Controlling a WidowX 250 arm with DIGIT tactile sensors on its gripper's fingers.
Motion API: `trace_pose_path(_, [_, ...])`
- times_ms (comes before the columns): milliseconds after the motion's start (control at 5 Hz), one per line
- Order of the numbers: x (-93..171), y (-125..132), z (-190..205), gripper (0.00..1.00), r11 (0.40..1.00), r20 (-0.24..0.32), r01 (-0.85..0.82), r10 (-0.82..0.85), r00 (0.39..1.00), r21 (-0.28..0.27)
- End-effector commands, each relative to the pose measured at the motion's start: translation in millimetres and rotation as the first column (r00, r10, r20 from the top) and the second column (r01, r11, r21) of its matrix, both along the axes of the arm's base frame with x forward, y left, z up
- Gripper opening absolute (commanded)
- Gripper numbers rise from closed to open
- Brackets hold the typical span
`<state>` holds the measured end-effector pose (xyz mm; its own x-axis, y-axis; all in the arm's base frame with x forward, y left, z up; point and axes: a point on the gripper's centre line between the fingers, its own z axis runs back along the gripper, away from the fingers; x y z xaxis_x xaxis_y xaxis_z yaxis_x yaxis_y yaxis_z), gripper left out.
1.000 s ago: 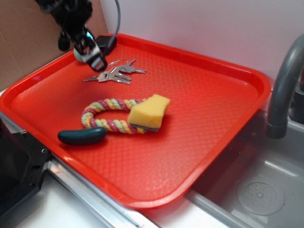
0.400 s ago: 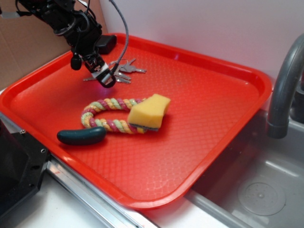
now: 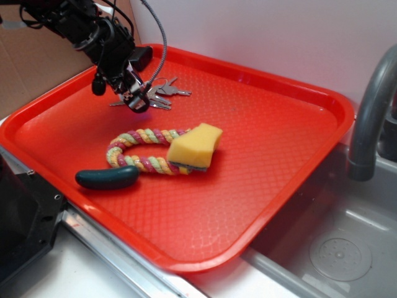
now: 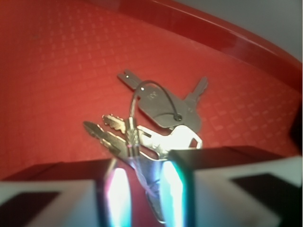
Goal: Grab the silver keys.
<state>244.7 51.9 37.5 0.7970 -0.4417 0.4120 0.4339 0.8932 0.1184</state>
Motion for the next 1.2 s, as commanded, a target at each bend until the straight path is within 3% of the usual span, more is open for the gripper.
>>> trace_pose_path(0, [17, -5, 29, 0.00, 0.999, 0.037, 0.009, -0.011, 0.999, 0.042])
trace_pose_path(400, [19, -13, 83, 0.00, 1.000, 0.020, -0.009, 0.009, 1.000, 0.017])
trace_pose_path(600, [23, -21, 92, 1.00, 1.000, -0.039, 0.000, 0.000, 0.999, -0.003])
trace_pose_path(1000, [27, -32, 54, 1.00, 0.998, -0.164, 0.064, -0.065, 0.984, -0.009])
